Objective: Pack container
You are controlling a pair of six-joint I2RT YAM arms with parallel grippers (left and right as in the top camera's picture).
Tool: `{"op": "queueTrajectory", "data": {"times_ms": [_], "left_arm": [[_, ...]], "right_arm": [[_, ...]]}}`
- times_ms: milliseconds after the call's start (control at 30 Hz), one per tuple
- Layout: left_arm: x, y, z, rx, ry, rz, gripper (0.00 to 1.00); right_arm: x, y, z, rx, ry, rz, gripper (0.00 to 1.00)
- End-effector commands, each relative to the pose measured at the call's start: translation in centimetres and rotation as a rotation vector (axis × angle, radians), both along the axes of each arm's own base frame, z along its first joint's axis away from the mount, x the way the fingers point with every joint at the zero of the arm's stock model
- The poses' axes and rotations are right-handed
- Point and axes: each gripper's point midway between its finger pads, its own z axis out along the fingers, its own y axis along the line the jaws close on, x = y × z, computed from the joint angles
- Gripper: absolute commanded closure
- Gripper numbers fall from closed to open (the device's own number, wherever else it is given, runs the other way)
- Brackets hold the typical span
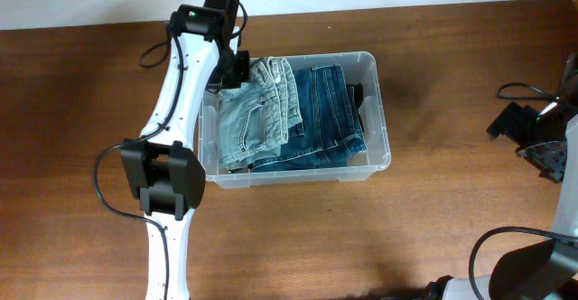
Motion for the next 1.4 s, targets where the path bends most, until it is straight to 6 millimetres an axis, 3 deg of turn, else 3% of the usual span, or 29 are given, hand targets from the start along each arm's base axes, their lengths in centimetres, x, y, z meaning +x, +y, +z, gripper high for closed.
{"op": "queueTrajectory", "data": {"times_ms": [0, 233, 367, 467, 733, 1133, 1267, 1367], "left_arm": [[-0.7, -1.0, 0.6, -0.014, 0.007, -0.026, 0.87], [-0.8, -1.7, 7.3, -0.071, -0.118, -0.039, 0.87], [-2.7, -4.6, 9.2, -0.181, -0.105, -0.097, 0.87], [-4.3, -7.3, 8.7, -0.201, -0.062, -0.153, 0.87], [-5.7, -11.5, 6.9, -0.195, -0.051, -0.243, 0.86], [-6.4, -11.5, 1.4, -0.124, 0.027, -0.231, 0.86], [-5.6, -12.0, 2.3, -0.144, -0.021, -0.25, 0.86], [-5.0, -12.5, 5.2, -0.173, -0.095, -0.276, 0.86]], "right_arm": [[0.0, -0.1, 0.0, 0.0, 0.002, -0.005, 0.02], [0.0, -0.1, 0.0, 0.0, 0.002, -0.005, 0.02], [0.0, -0.1, 0.0, 0.0, 0.002, -0.005, 0.02], [0.0, -0.1, 0.0, 0.0, 0.002, -0.005, 0.02], [0.0, -0.1, 0.0, 0.0, 0.002, -0.005, 0.02], [0.0, -0.1, 0.0, 0.0, 0.002, -0.005, 0.02], [0.0, -0.1, 0.0, 0.0, 0.002, -0.005, 0.02], [0.0, -0.1, 0.0, 0.0, 0.002, -0.005, 0.02]]}}
